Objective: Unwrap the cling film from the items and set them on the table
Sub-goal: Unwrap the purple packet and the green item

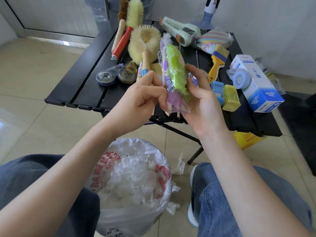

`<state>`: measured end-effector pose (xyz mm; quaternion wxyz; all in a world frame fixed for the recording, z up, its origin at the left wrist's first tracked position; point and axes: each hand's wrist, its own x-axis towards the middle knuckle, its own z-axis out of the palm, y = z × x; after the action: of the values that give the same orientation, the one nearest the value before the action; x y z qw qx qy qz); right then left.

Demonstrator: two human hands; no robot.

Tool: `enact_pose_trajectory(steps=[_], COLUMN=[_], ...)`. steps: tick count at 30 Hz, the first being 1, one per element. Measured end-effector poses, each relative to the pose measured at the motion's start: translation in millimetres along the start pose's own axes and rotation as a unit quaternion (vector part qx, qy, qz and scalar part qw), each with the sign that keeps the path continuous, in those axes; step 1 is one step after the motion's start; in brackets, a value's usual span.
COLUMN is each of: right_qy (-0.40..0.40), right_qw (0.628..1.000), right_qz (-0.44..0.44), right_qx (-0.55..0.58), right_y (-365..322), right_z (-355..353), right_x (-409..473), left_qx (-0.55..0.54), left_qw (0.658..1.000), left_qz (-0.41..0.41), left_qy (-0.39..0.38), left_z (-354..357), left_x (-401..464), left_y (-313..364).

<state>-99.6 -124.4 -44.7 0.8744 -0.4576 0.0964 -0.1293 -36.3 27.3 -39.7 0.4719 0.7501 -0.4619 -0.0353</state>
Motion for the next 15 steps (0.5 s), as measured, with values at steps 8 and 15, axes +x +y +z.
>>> enact_pose_trajectory(steps=[8,15], right_qy=[0.027,0.047], right_qw=[0.999,0.973], right_qz=[0.003,-0.01], right_qx=[-0.032,-0.225], right_y=[-6,-3], right_z=[7,11], right_x=[-1,-2], left_qx=[-0.134,-0.105], left_qw=[0.976,0.984], left_qz=[-0.172,-0.132], left_qy=[0.003,0.064], left_z=[10,12], left_x=[-4,-3], left_y=[11,13])
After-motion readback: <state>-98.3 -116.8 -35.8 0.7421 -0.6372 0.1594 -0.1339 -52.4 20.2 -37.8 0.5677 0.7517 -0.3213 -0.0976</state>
